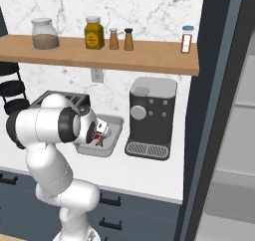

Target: Place one tomato and one fish in each tupperware on the nearby counter, to pack two identical lunches.

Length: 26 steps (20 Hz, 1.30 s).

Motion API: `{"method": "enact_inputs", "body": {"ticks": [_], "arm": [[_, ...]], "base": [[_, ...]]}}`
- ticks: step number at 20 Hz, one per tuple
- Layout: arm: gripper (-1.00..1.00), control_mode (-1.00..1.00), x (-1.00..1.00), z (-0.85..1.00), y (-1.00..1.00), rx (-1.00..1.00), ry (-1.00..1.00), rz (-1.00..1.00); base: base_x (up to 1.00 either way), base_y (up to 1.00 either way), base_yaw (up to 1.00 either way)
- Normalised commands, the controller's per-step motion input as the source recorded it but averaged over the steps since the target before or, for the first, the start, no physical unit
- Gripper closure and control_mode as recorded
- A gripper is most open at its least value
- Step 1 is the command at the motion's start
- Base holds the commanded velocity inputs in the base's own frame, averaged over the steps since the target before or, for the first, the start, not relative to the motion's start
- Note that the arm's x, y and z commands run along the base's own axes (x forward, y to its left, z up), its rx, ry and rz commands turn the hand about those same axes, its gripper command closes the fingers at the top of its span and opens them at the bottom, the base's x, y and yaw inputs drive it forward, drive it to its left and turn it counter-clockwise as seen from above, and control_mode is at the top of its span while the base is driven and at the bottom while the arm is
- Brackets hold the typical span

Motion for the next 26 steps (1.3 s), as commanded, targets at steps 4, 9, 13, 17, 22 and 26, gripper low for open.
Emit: {"method": "enact_inputs", "body": {"ticks": [4,9,13,17,22,26], "arm": [[-1.0,-1.0,-0.05,0.46,0.0,0.0,0.0,0.0],[-1.0,-1.0,-0.33,0.64,0.01,0.0,0.0,0.0],[-1.0,-1.0,-0.93,0.65,-0.06,0.02,-0.01,-0.03],[-1.0,-1.0,-1.0,0.41,-0.29,0.04,0.0,-0.05],[-1.0,-1.0,-1.0,0.68,-0.17,0.01,0.0,0.0],[-1.0,-1.0,-1.0,0.68,0.0,0.0,0.0,0.08]], "base": [[0.0,0.0,0.0],[0.0,0.0,0.0],[0.0,0.0,0.0],[0.0,0.0,0.0],[0.0,0.0,0.0],[0.0,0.0,0.0]]}}
